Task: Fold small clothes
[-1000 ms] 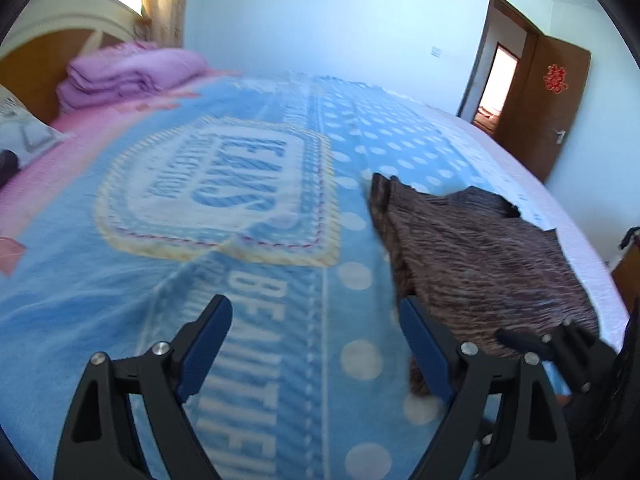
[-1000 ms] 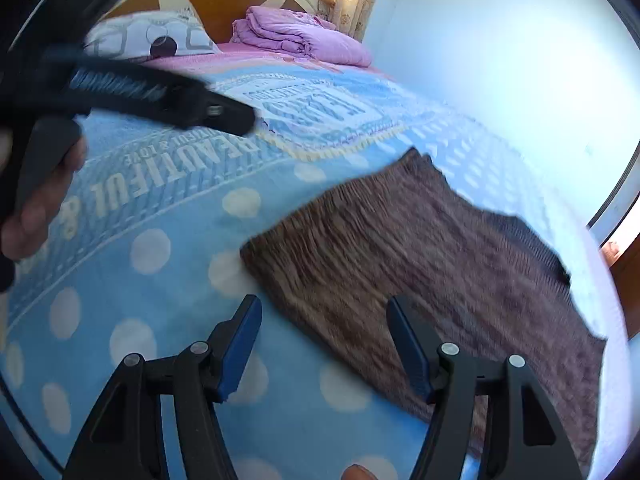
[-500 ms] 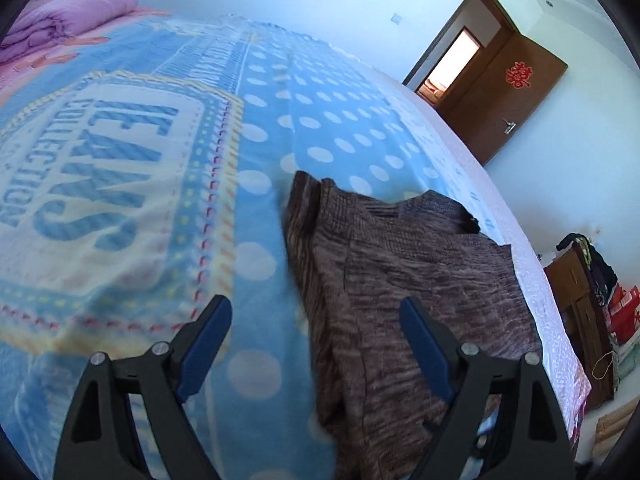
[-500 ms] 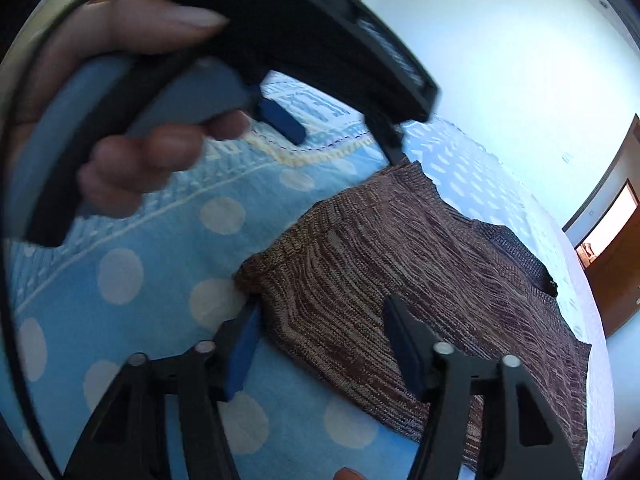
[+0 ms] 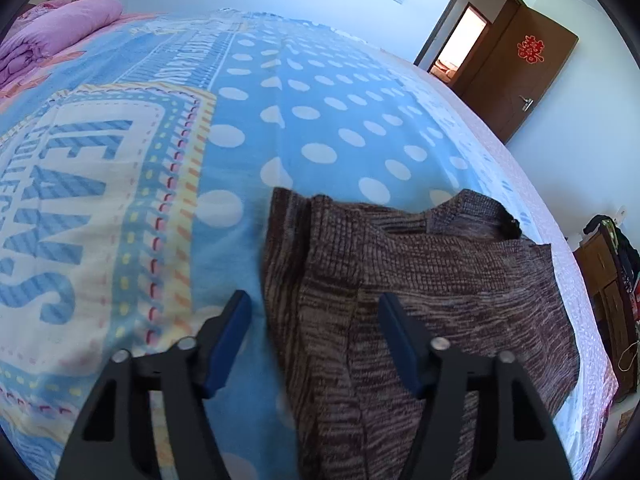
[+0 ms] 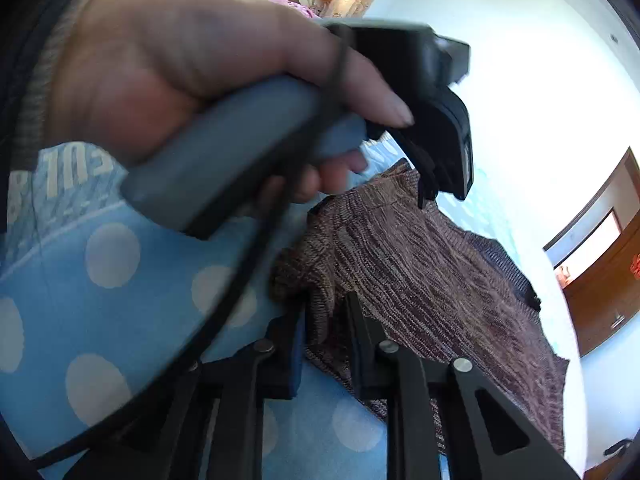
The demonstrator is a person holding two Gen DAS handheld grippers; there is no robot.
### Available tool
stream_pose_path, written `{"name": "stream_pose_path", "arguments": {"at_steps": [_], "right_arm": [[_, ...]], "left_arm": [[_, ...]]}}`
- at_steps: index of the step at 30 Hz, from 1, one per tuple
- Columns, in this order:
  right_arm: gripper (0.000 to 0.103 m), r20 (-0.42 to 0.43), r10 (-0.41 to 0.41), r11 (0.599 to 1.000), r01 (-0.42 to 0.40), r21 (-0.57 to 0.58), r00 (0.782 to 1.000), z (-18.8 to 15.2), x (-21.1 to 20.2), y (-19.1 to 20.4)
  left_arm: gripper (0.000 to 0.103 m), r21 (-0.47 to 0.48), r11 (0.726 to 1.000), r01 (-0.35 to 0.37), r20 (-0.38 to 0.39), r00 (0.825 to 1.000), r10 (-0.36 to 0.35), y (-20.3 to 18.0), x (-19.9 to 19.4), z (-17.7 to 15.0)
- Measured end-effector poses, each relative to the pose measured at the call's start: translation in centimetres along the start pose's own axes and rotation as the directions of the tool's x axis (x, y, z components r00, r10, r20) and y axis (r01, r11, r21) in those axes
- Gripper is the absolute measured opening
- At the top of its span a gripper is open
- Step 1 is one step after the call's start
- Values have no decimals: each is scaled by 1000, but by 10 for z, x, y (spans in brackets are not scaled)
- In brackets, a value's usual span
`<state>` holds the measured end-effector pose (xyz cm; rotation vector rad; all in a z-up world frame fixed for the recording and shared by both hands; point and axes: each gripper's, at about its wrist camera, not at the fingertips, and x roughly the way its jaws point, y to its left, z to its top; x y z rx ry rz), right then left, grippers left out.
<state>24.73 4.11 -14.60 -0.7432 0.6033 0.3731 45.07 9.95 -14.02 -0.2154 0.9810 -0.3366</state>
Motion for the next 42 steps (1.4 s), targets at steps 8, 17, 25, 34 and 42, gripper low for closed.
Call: {"name": "stream_pose_path", "arguments": {"at_steps": [8,17,25,34,42], "right_arm": [[9,20,64,995,-65,73,998,-2,-9,-20],[8,65,87,982,-97,164,994,-17,-34,-49],[8,84,125,938,-145,313,989,-41,-45,-97],[7,101,94,900,-128,416,990,-70,-58,-138],[7,124,74,831,-130,541,989,-100,-86,-164]], "left_arm": [[9,-1,1000,-8,-26,1000,8,-5,-5,5],[8,-29,1000,6,-18,1000,-6,-18,-32,11],[8,-25,999,45,27,999,-44,-53,-58,21],[8,33,997,75,49,996,-77,-111,-68,30],[8,80,990,120,45,991,-124,-163,-65,33]]}}
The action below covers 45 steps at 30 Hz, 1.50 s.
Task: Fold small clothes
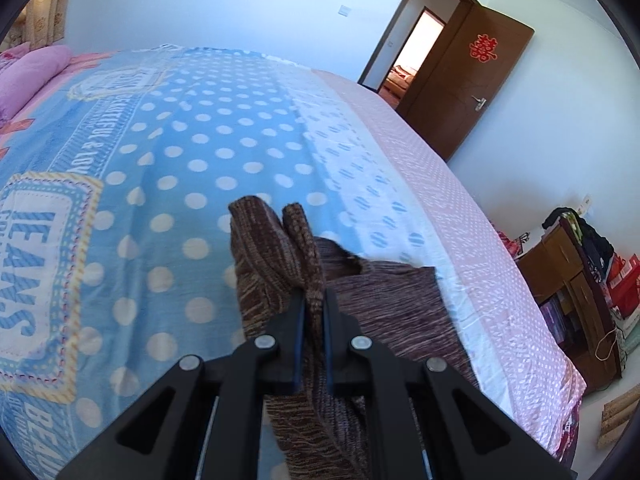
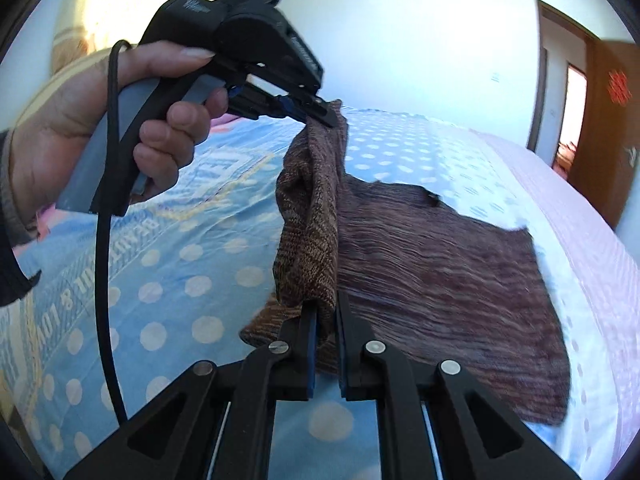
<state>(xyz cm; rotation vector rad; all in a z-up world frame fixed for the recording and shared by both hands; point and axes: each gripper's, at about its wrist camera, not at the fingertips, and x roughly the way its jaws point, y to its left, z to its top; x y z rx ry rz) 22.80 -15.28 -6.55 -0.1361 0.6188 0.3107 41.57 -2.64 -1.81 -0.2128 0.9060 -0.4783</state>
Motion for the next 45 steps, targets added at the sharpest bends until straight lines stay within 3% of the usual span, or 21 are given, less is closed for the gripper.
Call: {"name": "stream_pose_path", "arguments": {"at_steps": [13,21,27,29,32,34,37,39,40,43,45], "right_arm": [[7,16,-28,973,24,229,999,-26,-46,-70],[7,-11,-56,914,56,402,998,-44,-53,-126],[7,-86,-57,882,90,462,995,-71,-34,-145],[7,-100,-50,875,92,476,994,-78,-28,-149],[7,-92,-38,866,79,494,995,-82,-29,-154],[7,-84,-15,854,57,517,996,-83,-28,-159],[8,-57,1,812,32,582,998,-89,-30,-172],[14,-40,-24,782,44,622,999,-90,-37,-182],[15,-37,-50,786,62,615,998,-89,-41,-183],[33,-21,-139,786,123,606,990,-80,-57,-187],[40,12,-154,771,112,627,988,-73,-66,-193]], "left_arm": [[7,120,987,104,-52,994,-98,-95,42,-1],[7,151,984,99,-106,991,-84,-128,91,-10],[7,190,976,104,-160,984,-73,-155,131,-29],[9,221,972,75,-150,988,-42,-163,137,-33],[19,269,963,25,-116,993,7,-169,129,-41],[45,303,953,0,-53,998,16,-168,110,-48],[74,332,941,-64,54,997,49,-153,77,-60],[74,341,933,-111,96,992,83,-140,63,-68],[74,343,926,-156,117,985,123,-129,55,-76],[74,327,918,-225,161,970,181,-102,39,-101],[75,310,921,-237,154,968,197,-87,38,-112]]}}
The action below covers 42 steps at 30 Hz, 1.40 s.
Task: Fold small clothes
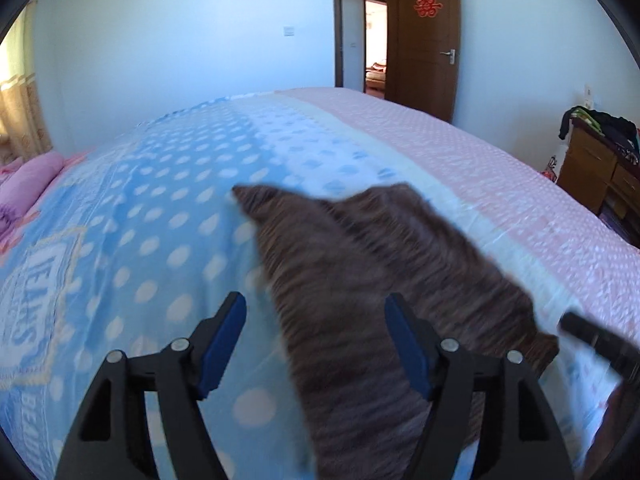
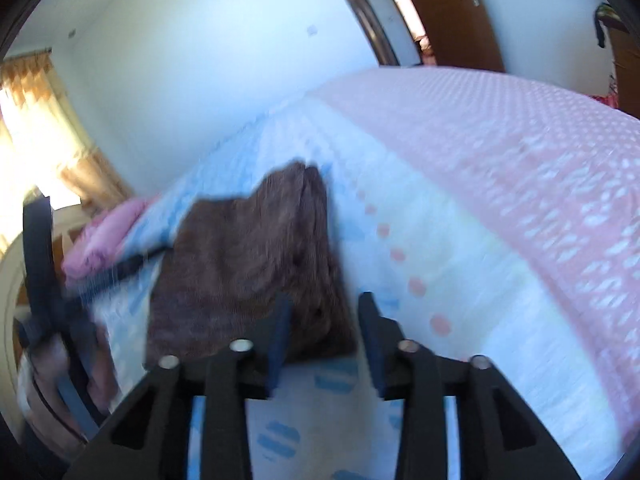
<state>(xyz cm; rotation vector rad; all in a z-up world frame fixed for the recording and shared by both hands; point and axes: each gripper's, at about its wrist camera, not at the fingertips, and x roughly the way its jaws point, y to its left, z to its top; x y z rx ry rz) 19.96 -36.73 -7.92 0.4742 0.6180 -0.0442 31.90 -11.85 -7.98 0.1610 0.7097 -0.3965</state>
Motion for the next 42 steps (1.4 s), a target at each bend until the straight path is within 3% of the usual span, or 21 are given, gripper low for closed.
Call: {"name": "stream_pose_path", "arguments": {"at_steps": [2,6,8,15,17,18,22,26,29,30,31,32,36,40,42], "right_arm": [[40,-12,15,1000,-15,4,1000,10,3,0],[40,-65,100,995,-99,19,993,42,21,9],[40,-90,120,992,-122,-26,989,57,40,22],[40,-271,11,979,-65,-193,962,84,130,49],[34,-217,-171,952,104,-288,961,84,140,53],[34,-164,-197,936,136,-325,967,87,137,61],[34,-179,-71,922,-4,-387,981,95,133,96],[34,-253,4,816,-150,-559,968,86,150,156],[34,-305,-117,731,-126,-671,945,63,192,187],[34,-342,-175,707,-124,-696,923,51,214,194],[34,-333,-179,696,-120,-708,926,45,223,200],[34,-298,-154,678,-118,-725,942,44,226,208],[34,-331,-96,765,-143,-627,939,55,229,197],[44,-294,-31,777,-162,-608,955,63,199,174],[44,-248,-13,804,-137,-579,969,77,176,148]], "left_arm": [[80,-35,999,-26,-28,999,25,10,4,-15],[90,-113,994,0,-49,999,-6,20,14,-32],[94,-145,989,17,-53,998,-25,25,20,-39],[97,-291,952,93,-98,987,-126,46,25,-52],[98,-287,954,91,-104,987,-126,44,25,-53],[99,-278,957,82,-107,987,-116,41,25,-53],[100,-249,966,65,-116,989,-96,36,26,-55],[101,-234,970,64,-118,989,-94,32,23,-57],[101,-203,977,59,-122,989,-85,26,21,-58],[101,-194,979,56,-124,989,-81,24,20,-59],[101,-185,981,53,-125,989,-77,22,20,-59],[101,-185,981,53,-124,989,-77,22,20,-59],[102,-190,980,57,-126,989,-82,22,19,-60],[103,-215,973,83,-110,988,-108,28,19,-59],[103,-229,969,96,-100,988,-121,33,17,-60]]}}
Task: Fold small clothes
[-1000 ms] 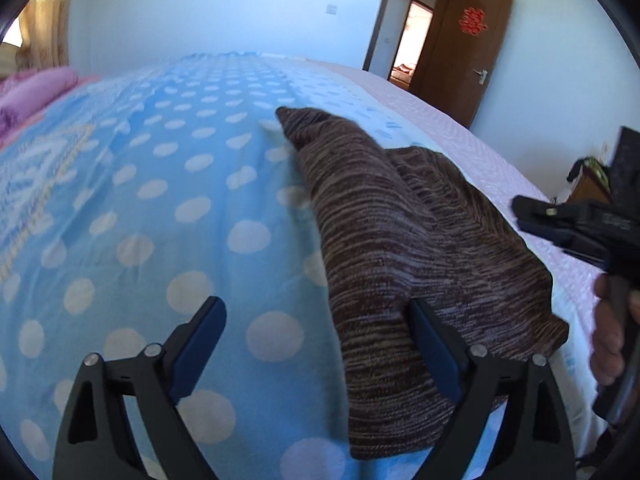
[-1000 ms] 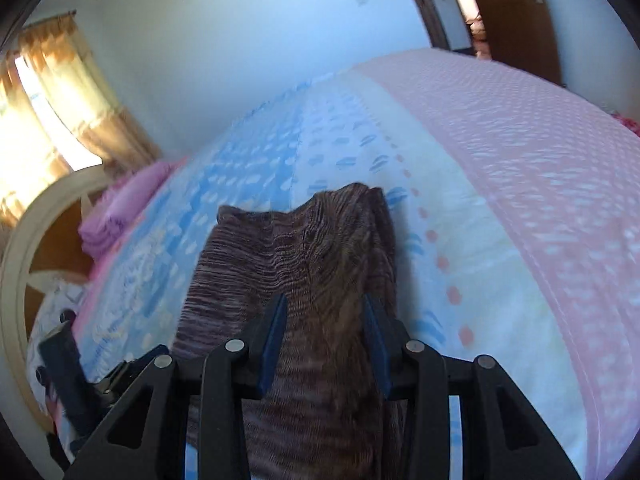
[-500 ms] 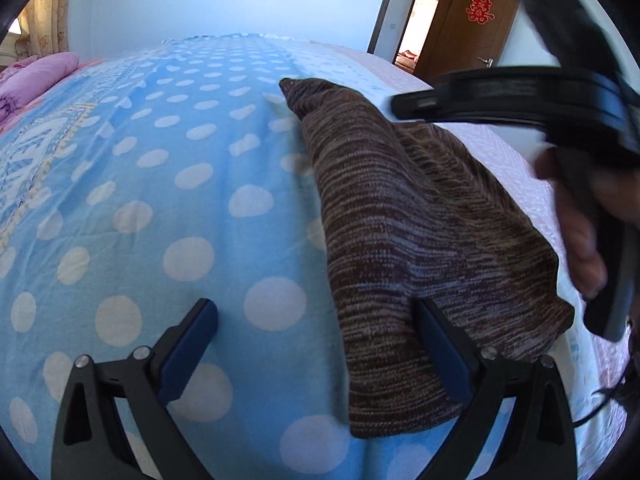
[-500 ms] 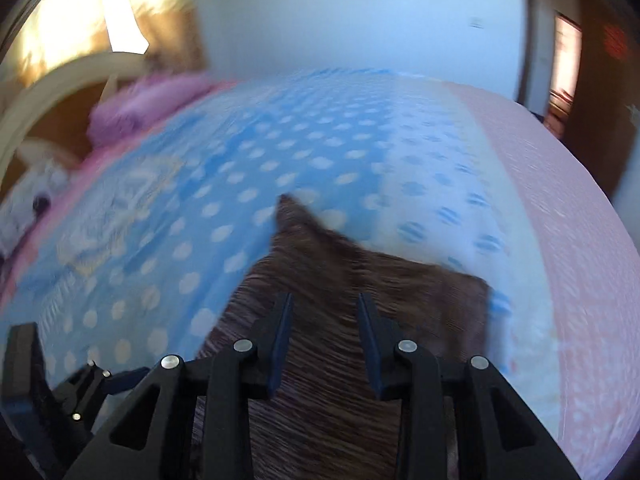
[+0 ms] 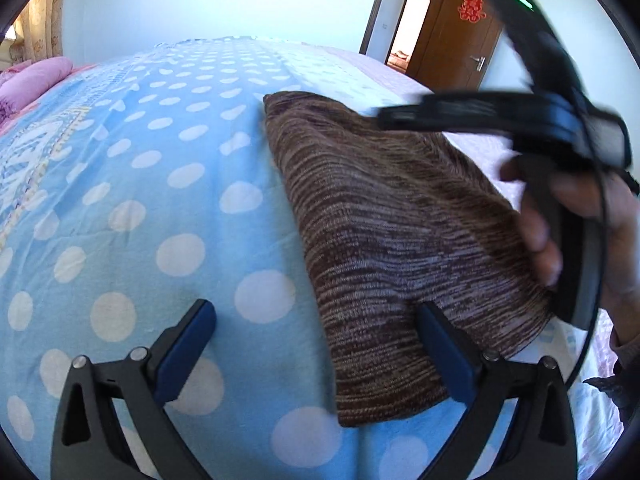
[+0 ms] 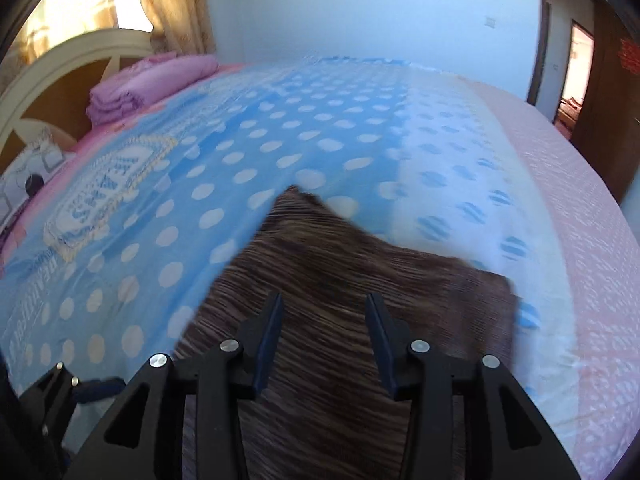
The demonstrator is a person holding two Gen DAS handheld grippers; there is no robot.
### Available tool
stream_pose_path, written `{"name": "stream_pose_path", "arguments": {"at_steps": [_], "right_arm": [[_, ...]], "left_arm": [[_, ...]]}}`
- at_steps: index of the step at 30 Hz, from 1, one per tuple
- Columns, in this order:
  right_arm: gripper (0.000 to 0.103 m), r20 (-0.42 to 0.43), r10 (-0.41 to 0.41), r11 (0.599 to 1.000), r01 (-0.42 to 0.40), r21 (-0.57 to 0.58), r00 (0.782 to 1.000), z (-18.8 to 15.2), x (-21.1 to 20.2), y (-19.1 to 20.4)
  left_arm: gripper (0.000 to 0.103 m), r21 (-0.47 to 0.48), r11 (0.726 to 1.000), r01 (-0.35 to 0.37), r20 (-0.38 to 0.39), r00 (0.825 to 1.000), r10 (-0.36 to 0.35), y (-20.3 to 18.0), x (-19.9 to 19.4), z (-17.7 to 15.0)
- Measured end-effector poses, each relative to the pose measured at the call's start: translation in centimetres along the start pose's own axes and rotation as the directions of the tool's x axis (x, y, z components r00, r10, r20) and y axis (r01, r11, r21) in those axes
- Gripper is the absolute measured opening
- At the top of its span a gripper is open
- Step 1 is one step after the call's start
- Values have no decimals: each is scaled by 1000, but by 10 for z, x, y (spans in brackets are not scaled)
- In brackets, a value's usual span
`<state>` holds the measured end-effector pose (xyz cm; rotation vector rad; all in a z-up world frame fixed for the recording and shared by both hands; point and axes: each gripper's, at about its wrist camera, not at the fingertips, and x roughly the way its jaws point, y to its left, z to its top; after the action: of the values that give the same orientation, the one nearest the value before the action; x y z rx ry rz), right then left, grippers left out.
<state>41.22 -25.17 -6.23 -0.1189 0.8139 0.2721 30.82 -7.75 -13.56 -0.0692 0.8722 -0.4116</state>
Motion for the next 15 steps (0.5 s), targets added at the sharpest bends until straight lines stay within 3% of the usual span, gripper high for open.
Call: {"name": "stream_pose_path", "arguments": {"at_steps": [3,6,12,13,14,15], "right_arm": [[44,37,-48,994,44,98,998,-8,-21,-40],[44,-1,-34,971,33,237,999,-21,-35,-79],[39,-91,84,959,-56,276,992,-50,-32,-74],[32,-104,71,964,-41,263,992,-55,-31,-71],[12,-114,33,970,-5,241,993,-59,-30,-66],[4,-119,15,974,12,226,993,-63,-28,-63]], "left_arm": [[103,-25,1000,9,3,1000,-8,5,-1,0],[103,-7,1000,-17,-6,1000,17,2,-1,0],[103,-4,1000,-23,-6,1000,23,-1,0,-1],[103,-1,1000,-27,-6,1000,27,-2,1,-1],[103,4,999,-32,-7,999,32,-4,0,-1],[103,8,999,-35,-8,999,35,-5,1,-1]]}}
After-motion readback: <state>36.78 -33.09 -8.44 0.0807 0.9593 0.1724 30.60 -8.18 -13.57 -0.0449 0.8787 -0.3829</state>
